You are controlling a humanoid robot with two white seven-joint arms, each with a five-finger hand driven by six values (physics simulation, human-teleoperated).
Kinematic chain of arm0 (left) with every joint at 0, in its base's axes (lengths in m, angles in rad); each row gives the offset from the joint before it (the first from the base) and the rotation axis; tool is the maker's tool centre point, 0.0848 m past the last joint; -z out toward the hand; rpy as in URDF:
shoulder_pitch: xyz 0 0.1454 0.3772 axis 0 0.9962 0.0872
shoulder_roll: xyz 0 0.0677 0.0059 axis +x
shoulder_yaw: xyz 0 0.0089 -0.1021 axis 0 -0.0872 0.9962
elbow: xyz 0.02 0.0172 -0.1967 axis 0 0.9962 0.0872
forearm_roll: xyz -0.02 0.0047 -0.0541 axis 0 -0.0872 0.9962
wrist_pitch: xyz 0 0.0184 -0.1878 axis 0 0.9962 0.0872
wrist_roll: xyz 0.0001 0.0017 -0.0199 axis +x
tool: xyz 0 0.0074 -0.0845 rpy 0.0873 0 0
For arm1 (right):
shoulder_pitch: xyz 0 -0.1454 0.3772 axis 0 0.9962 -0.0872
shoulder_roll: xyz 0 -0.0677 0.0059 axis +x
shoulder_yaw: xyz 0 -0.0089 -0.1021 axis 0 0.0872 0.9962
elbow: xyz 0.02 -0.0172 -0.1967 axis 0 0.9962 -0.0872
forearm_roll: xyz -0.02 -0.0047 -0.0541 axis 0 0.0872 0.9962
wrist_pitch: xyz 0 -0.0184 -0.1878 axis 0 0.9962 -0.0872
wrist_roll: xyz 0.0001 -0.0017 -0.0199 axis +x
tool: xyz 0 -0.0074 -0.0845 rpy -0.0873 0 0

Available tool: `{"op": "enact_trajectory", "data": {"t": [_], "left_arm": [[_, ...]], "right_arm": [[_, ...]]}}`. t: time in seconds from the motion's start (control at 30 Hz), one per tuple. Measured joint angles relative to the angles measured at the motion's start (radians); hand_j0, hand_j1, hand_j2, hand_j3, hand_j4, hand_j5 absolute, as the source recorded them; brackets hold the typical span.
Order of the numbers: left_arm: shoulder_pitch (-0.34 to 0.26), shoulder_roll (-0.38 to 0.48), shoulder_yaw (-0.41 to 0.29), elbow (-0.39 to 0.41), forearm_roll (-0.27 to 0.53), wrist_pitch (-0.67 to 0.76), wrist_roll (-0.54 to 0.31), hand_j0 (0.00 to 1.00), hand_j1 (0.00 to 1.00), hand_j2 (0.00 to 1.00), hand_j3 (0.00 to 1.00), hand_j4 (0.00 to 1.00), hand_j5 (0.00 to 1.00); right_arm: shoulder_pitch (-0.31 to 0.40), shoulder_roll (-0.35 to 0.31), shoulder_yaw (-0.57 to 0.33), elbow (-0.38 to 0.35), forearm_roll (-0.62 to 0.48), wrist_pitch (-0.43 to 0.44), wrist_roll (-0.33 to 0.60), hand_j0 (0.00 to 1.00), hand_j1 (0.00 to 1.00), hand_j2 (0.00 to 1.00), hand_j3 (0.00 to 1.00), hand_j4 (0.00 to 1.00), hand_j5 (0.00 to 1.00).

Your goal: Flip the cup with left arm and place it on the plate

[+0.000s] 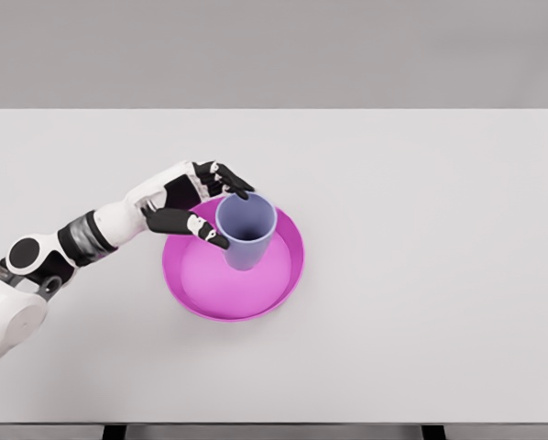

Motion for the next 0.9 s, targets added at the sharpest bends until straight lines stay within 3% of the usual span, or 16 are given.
{"op": "enact_trajectory", "data": {"t": [0.33, 0.4, 0.47, 0.53, 0.7, 0.8, 0.9], "left_arm": [[0.006, -0.011, -0.001, 0.046, -0.057, 0.0, 0.0, 0.54, 0.54, 0.54, 0.54, 0.54, 0.54], [0.006, -0.012, -0.001, 0.047, -0.06, -0.001, 0.0, 0.6, 0.6, 0.6, 0.6, 0.6, 0.6], [0.008, -0.012, -0.002, 0.046, -0.061, -0.002, 0.0, 0.78, 0.78, 0.78, 0.78, 0.78, 0.78], [0.008, -0.012, -0.002, 0.044, -0.065, -0.003, 0.0, 0.87, 0.87, 0.87, 0.87, 0.87, 0.87], [0.008, -0.012, 0.0, 0.042, -0.09, -0.004, 0.0, 0.9, 0.9, 0.9, 0.9, 0.9, 0.9], [0.009, -0.011, 0.0, 0.043, -0.096, -0.003, 0.0, 1.0, 1.0, 1.0, 1.0, 1.0, 1.0], [0.009, -0.01, 0.002, 0.046, -0.121, -0.004, 0.0, 1.0, 1.0, 1.0, 1.0, 1.0, 1.0]], "right_arm": [[0.0, 0.0, 0.0, 0.0, 0.0, 0.0, 0.0, 1.0, 1.0, 1.0, 1.0, 1.0, 1.0], [0.0, 0.0, 0.0, 0.0, 0.0, 0.0, 0.0, 1.0, 1.0, 1.0, 1.0, 1.0, 1.0], [0.0, 0.0, 0.0, 0.0, 0.0, 0.0, 0.0, 1.0, 1.0, 1.0, 1.0, 1.0, 1.0], [0.0, 0.0, 0.0, 0.0, 0.0, 0.0, 0.0, 1.0, 1.0, 1.0, 1.0, 1.0, 1.0], [0.0, 0.0, 0.0, 0.0, 0.0, 0.0, 0.0, 1.0, 1.0, 1.0, 1.0, 1.0, 1.0], [0.0, 0.0, 0.0, 0.0, 0.0, 0.0, 0.0, 1.0, 1.0, 1.0, 1.0, 1.0, 1.0], [0.0, 0.0, 0.0, 0.0, 0.0, 0.0, 0.0, 1.0, 1.0, 1.0, 1.0, 1.0, 1.0]]}}
